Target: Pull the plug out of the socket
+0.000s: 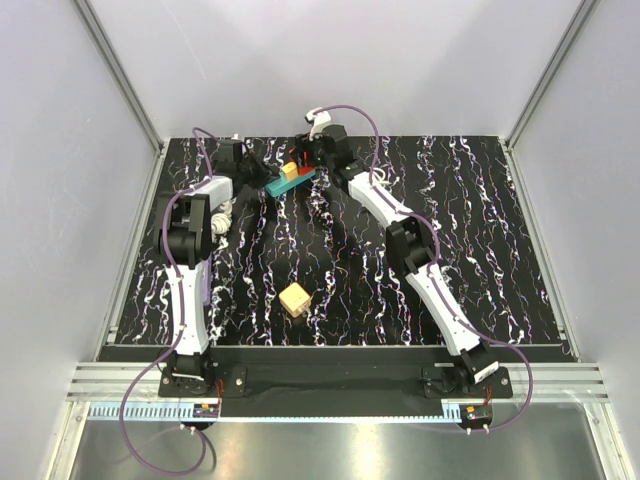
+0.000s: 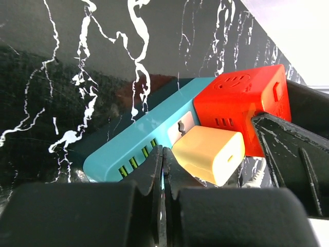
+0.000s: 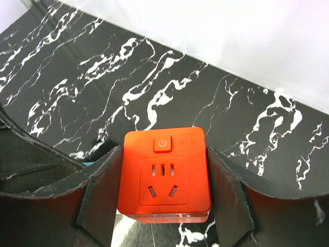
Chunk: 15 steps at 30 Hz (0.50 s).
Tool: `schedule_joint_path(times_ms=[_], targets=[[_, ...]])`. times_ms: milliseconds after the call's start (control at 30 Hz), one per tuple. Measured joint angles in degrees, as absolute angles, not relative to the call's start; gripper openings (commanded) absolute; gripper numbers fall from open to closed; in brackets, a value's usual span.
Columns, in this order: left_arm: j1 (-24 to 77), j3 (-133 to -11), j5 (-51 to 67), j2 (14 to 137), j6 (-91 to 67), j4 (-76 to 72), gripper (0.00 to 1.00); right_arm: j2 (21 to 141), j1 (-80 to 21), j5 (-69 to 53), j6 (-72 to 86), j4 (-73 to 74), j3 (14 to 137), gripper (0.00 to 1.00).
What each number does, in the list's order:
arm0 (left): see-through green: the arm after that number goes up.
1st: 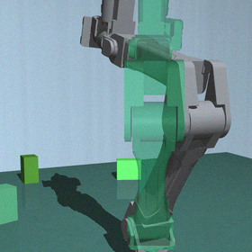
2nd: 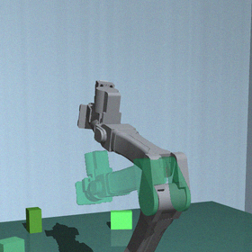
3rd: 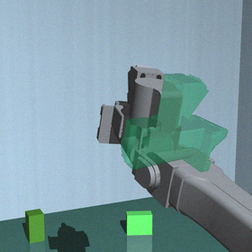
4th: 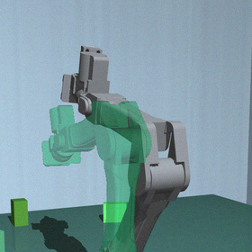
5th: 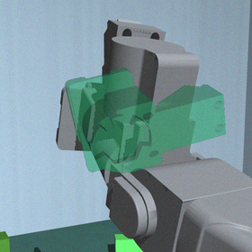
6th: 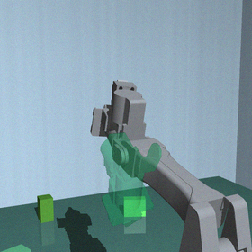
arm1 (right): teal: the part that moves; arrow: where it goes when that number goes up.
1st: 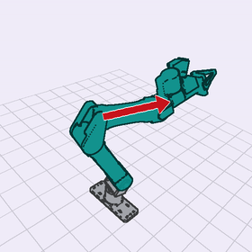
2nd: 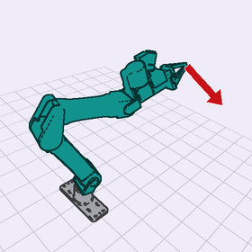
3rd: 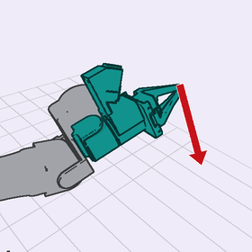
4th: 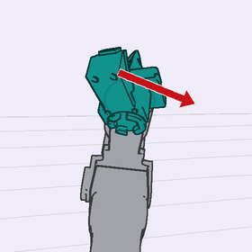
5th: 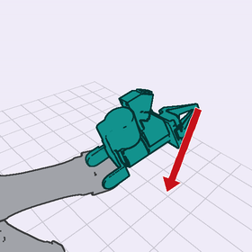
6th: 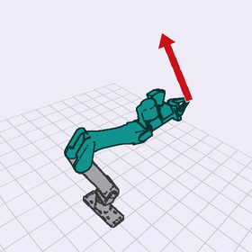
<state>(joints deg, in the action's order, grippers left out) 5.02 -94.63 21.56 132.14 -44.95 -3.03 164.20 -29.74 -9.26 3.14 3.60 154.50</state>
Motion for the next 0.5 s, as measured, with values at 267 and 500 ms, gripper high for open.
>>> schedule_joint_path(times_ms=[267,500], targets=[[5.1,-96.4,18.7,132.2,-43.0,0.6,0.00,164.1,-31.4,-5.6,2.9,-0.4,152.6,0.00],[6.0,-98.6,15.9,132.3,-39.8,4.2,0.00,160.7,-31.7,-3.9,3.1,-6.8,144.4,0.00]])
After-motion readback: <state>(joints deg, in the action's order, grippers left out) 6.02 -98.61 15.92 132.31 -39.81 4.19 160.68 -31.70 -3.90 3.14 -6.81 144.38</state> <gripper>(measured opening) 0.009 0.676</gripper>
